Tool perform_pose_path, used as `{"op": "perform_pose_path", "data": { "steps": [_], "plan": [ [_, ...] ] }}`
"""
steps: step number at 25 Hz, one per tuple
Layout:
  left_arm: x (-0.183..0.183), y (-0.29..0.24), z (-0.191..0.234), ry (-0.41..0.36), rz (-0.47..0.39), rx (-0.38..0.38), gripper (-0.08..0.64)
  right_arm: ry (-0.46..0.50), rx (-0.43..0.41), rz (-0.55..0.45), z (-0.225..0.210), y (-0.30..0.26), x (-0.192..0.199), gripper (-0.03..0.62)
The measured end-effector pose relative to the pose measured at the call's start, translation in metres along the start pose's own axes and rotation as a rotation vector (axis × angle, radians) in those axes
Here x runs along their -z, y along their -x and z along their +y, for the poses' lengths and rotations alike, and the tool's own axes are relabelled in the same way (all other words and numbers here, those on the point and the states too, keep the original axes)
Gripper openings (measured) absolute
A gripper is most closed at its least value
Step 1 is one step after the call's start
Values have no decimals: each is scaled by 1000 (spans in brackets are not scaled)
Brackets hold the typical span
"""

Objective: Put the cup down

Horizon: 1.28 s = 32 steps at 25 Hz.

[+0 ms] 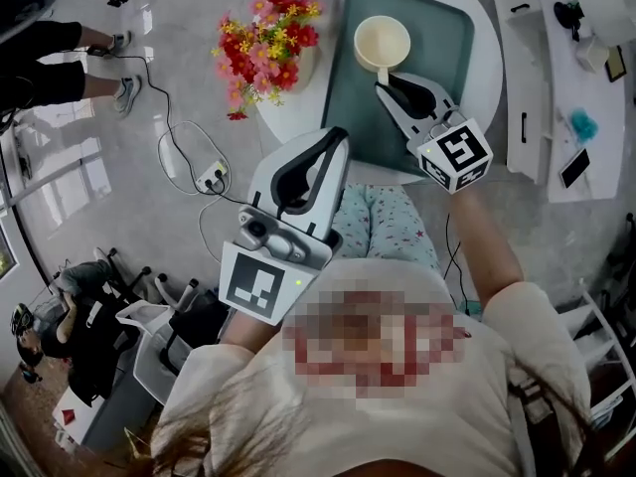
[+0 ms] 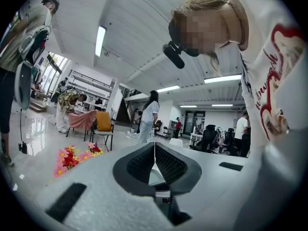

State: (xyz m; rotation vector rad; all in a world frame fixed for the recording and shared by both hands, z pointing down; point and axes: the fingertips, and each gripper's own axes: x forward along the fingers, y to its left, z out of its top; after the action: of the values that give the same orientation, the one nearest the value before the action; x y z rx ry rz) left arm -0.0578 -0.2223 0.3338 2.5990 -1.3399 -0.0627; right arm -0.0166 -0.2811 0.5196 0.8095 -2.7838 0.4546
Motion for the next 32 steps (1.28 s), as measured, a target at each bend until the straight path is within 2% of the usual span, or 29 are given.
{"op": "perform_pose_path", "data": {
  "steps": [6, 16, 23, 28, 32],
  "plan": [
    [-7, -5, -6, -12, -9, 13, 17, 6, 16, -7, -1, 14, -6, 54],
    [-20, -16, -13, -36, -48, 45, 17, 47, 60, -91, -4, 36, -51, 54],
    [-40, -21, -18, -74, -95, 64, 17, 117, 79, -211, 14, 61, -113, 54],
    [-48, -24, -18, -89, -84, 62, 17, 168, 70, -303, 29, 79, -167, 54],
    [-63, -24, -24, -106, -115, 73, 17, 177, 76, -351, 41, 95, -207, 52]
  ]
}}
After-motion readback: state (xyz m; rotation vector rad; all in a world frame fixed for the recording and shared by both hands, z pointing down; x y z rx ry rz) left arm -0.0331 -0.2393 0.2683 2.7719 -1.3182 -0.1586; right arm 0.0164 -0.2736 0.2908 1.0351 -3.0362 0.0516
